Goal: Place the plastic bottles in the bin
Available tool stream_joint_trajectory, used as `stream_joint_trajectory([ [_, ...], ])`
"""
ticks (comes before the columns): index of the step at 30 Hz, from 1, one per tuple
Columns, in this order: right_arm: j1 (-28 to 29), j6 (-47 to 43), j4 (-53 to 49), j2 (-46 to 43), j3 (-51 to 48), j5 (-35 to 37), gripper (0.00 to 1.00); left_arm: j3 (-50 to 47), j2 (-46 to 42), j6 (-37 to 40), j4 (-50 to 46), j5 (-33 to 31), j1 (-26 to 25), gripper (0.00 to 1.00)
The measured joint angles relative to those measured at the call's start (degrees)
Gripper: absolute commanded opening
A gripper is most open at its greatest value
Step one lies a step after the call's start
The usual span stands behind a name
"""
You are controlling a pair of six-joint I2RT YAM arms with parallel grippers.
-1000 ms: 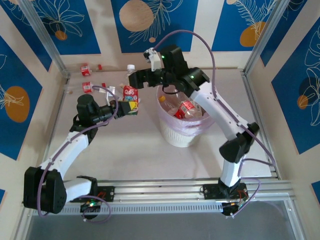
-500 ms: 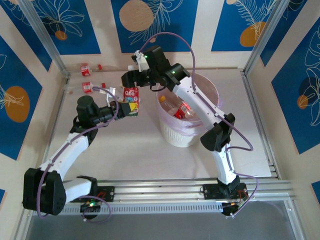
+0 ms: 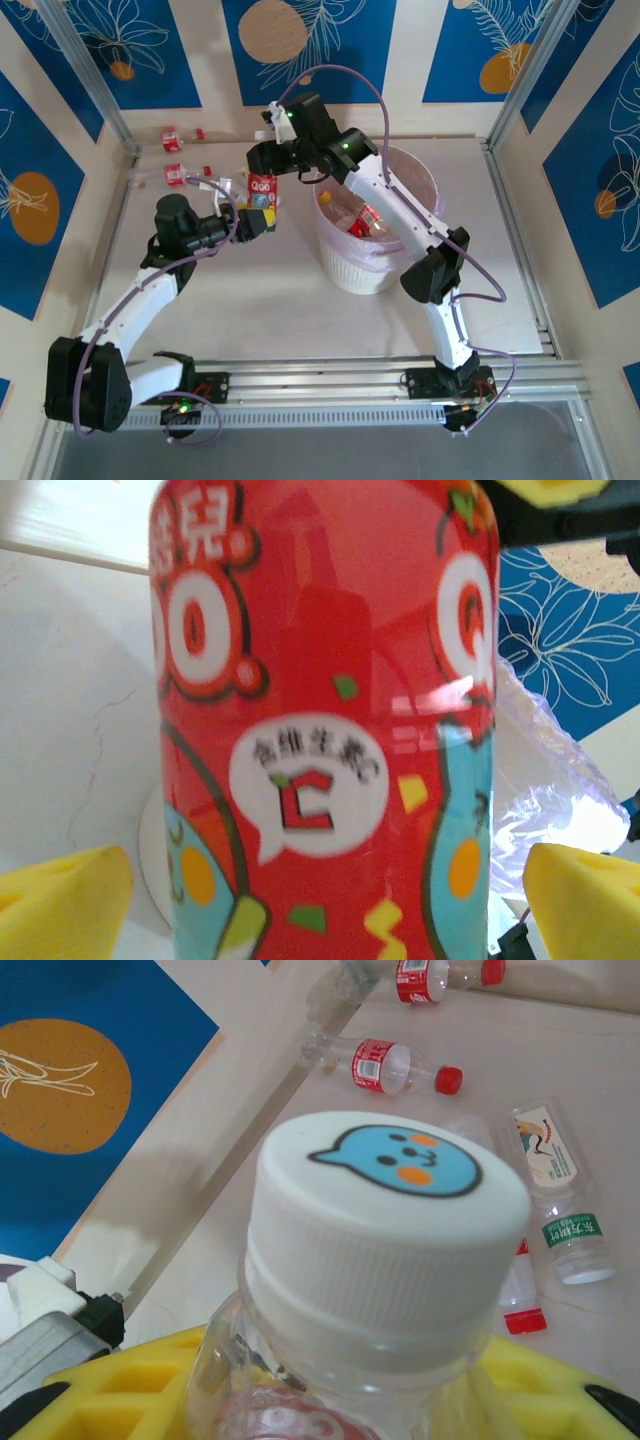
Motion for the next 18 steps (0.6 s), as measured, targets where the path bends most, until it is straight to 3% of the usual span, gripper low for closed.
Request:
stream_joint_trajectory([
  [8, -0.96, -1.05, 3.56, -1.27, 0.00, 0.79, 0.35, -1.22, -1.22, 0.00, 0.15, 2.54, -0.02, 1.00],
  [18, -6.12, -2.62, 9.14, -13.33, -0.81, 2.71, 0.34, -3.52, -1.03, 0.48, -0.81, 2.56, -0.02, 1.00],
])
